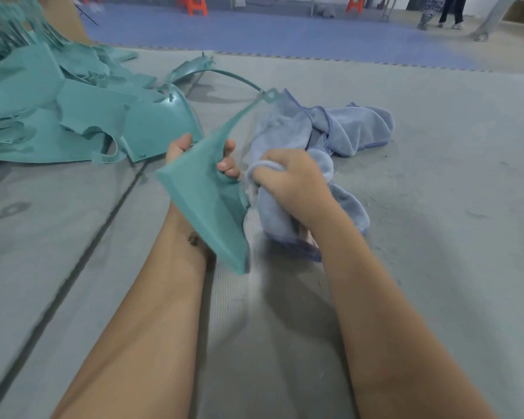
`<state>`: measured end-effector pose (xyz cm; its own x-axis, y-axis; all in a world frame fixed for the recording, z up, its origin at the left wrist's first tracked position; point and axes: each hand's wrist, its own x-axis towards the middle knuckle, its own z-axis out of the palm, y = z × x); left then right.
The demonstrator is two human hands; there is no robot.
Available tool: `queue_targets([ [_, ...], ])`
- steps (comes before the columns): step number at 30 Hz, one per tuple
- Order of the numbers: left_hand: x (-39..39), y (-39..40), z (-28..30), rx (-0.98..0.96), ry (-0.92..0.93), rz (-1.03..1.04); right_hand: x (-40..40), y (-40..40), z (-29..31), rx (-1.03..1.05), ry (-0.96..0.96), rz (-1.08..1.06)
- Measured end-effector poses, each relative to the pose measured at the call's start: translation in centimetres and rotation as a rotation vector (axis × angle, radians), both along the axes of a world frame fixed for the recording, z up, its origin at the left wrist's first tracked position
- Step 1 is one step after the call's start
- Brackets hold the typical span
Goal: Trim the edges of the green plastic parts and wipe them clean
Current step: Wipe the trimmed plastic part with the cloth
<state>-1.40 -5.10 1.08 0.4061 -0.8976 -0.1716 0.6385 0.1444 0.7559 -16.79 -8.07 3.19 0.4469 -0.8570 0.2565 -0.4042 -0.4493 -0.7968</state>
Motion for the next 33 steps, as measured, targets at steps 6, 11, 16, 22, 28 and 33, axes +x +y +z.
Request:
queue_targets([
  [6,-2.7,-0.7,1.3,-0.077,-0.316,0.240,-1.9,0.2,1.5,0.213,-0.258,0.285],
  [11,-2.4,-0.7,1.2,-0.092,-0.398,0.227,-1.9,0.4,1.7,0.342,-0.212,0.391],
  [16,-2.9,-1.1,0.3,0.019,-0.426,0.147,-1.8,-0.2,0.8,0.272,-0.557,0.120],
  [22,-2.9,-0.7,0.6,0.021,-0.065,-0.010,-2.3,-1.7,-0.2,0.481,-1.057,-0.142],
  [28,-6.4,-0.2,1.2,-0.178,-0.010,-0.101,-0.6,-1.9,-0.7,0.188,-0.533,-0.350],
  [33,-7.2,-0.4,1.2,-0.200,-0.058,0.069,0.3,-0.6,-0.9,0.026,-0.033,-0.396],
])
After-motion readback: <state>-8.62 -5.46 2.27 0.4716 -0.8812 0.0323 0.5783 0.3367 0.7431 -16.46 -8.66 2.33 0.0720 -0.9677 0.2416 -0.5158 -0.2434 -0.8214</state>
